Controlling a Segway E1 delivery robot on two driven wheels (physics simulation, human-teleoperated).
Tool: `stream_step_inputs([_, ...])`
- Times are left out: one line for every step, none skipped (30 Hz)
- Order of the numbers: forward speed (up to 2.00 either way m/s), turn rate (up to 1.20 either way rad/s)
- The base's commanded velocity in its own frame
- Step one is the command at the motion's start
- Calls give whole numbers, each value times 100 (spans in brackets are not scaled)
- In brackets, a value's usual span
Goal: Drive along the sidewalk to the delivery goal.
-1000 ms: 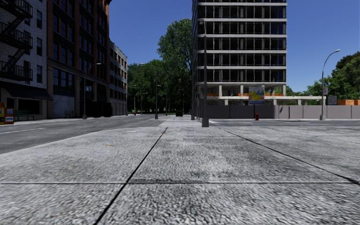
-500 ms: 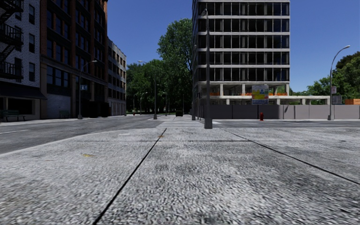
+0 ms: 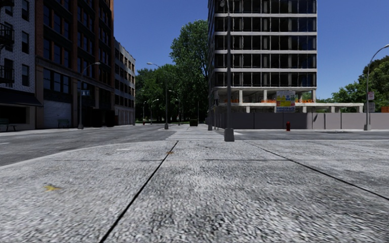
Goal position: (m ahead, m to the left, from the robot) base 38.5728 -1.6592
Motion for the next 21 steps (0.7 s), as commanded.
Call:
stream_step_inputs([200,0])
stream_step_inputs([200,0])
stream_step_inputs([200,0])
stream_step_inputs([200,0])
stream_step_inputs([200,0])
stream_step_inputs([200,0])
stream_step_inputs([200,0])
stream_step_inputs([200,0])
stream_step_inputs([200,0])
stream_step_inputs([200,0])
stream_step_inputs([200,0])
stream_step_inputs([200,0])
stream_step_inputs([200,0])
stream_step_inputs([200,0])
stream_step_inputs([200,0])
stream_step_inputs([200,0])
stream_step_inputs([200,0])
stream_step_inputs([200,0])
stream_step_inputs([200,0])
stream_step_inputs([200,0])
stream_step_inputs([200,0])
